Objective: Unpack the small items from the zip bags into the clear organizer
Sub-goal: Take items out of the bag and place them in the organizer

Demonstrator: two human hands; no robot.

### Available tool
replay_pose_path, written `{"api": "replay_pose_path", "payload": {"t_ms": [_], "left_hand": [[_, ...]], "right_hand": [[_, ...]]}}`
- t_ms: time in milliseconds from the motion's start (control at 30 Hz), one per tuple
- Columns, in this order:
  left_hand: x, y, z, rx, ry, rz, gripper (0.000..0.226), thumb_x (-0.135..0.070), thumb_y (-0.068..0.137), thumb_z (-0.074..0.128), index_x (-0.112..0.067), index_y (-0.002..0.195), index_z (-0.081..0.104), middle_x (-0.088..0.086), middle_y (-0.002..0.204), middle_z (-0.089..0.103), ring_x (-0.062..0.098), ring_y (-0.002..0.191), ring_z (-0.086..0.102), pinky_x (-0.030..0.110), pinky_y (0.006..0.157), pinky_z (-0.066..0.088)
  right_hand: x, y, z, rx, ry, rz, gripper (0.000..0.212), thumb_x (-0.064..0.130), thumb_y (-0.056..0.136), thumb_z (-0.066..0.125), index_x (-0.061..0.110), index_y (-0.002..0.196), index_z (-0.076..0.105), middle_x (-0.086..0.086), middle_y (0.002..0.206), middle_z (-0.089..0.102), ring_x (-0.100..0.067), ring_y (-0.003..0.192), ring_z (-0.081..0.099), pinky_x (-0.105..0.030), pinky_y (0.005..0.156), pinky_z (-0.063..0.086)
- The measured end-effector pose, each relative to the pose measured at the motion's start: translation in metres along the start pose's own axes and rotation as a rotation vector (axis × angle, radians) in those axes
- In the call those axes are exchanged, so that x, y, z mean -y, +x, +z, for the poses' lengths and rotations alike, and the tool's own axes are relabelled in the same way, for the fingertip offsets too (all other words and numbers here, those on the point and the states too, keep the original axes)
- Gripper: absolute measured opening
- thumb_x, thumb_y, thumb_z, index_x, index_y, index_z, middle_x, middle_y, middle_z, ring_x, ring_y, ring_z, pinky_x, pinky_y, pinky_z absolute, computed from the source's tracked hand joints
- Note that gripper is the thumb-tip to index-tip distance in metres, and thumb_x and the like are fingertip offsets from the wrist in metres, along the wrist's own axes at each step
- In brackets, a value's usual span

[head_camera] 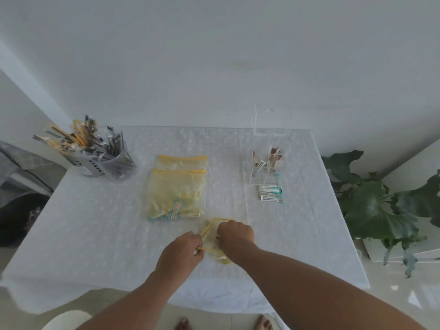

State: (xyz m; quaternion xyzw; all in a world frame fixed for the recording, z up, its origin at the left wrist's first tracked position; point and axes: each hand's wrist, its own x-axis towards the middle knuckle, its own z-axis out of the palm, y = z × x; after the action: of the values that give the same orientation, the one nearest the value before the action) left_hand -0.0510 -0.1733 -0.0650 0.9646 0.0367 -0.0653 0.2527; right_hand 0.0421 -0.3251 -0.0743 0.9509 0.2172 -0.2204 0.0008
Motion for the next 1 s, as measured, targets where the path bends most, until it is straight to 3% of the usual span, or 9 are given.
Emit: {"api": "replay_pose_path", "payload": {"t_ms": [67, 233, 400, 533, 667, 833, 1000], "left_hand": [[-0.001, 0.000, -0.001, 0.009, 0.004, -0.013, 0.012, -0.022, 0.086, 0.069, -0.019, 0.078, 0.062, -0.009, 0.077, 0.052, 0.015, 0.068, 0.058, 0.026, 0.056, 0.045], [0.004, -0.001, -0.001, 0.038, 0.004, -0.051, 0.013, -0.017, 0.086, 0.069, -0.016, 0.077, 0.060, -0.005, 0.076, 0.048, 0.019, 0.068, 0.057, 0.025, 0.056, 0.040], [0.011, -0.002, 0.005, 0.052, 0.012, -0.109, 0.020, -0.015, 0.085, 0.070, -0.015, 0.071, 0.056, -0.002, 0.072, 0.052, 0.020, 0.064, 0.056, 0.032, 0.057, 0.045], [0.007, 0.001, 0.007, 0.061, 0.031, -0.127, 0.017, -0.016, 0.086, 0.067, -0.009, 0.074, 0.058, 0.002, 0.074, 0.054, 0.022, 0.064, 0.057, 0.036, 0.058, 0.048], [-0.001, 0.011, 0.003, 0.069, 0.069, -0.120, 0.017, -0.017, 0.088, 0.066, -0.012, 0.075, 0.056, 0.001, 0.076, 0.053, 0.019, 0.065, 0.056, 0.032, 0.058, 0.045], [0.001, 0.012, 0.003, 0.092, 0.125, -0.125, 0.018, -0.022, 0.091, 0.065, -0.018, 0.077, 0.055, -0.002, 0.079, 0.054, 0.014, 0.066, 0.057, 0.027, 0.059, 0.045], [0.006, 0.007, 0.002, 0.083, 0.145, -0.128, 0.019, -0.026, 0.092, 0.063, -0.019, 0.077, 0.056, -0.004, 0.079, 0.053, 0.015, 0.067, 0.058, 0.031, 0.063, 0.050]], "right_hand": [[0.002, 0.001, 0.006, -0.027, -0.022, -0.016, 0.021, 0.016, 0.098, 0.056, 0.020, 0.113, 0.069, -0.005, 0.116, 0.068, -0.029, 0.110, 0.066, -0.035, 0.076, 0.045], [-0.010, -0.005, 0.008, 0.016, 0.145, -0.154, 0.024, 0.031, 0.099, 0.052, 0.026, 0.118, 0.065, -0.001, 0.119, 0.066, -0.028, 0.108, 0.064, -0.037, 0.084, 0.051], [-0.033, -0.017, -0.003, 0.046, 0.420, -0.365, 0.014, 0.029, 0.098, 0.061, 0.019, 0.104, 0.068, -0.003, 0.100, 0.070, -0.025, 0.088, 0.065, -0.031, 0.072, 0.047], [-0.042, -0.030, -0.007, -0.048, 0.585, -0.354, 0.019, 0.025, 0.100, 0.059, 0.013, 0.108, 0.072, -0.006, 0.097, 0.074, -0.022, 0.083, 0.066, -0.033, 0.073, 0.051], [-0.046, -0.036, -0.010, -0.135, 0.654, -0.292, 0.015, 0.024, 0.101, 0.058, 0.014, 0.107, 0.067, -0.007, 0.087, 0.072, -0.022, 0.070, 0.065, -0.032, 0.065, 0.049], [-0.057, -0.049, 0.000, -0.333, 0.493, -0.439, 0.028, 0.030, 0.105, 0.048, 0.017, 0.123, 0.065, -0.010, 0.093, 0.074, -0.031, 0.074, 0.068, -0.038, 0.062, 0.053], [-0.068, -0.064, 0.000, -0.544, 0.452, -0.487, 0.027, 0.036, 0.103, 0.046, 0.034, 0.126, 0.059, 0.008, 0.089, 0.071, -0.014, 0.074, 0.066, -0.033, 0.055, 0.053]]}}
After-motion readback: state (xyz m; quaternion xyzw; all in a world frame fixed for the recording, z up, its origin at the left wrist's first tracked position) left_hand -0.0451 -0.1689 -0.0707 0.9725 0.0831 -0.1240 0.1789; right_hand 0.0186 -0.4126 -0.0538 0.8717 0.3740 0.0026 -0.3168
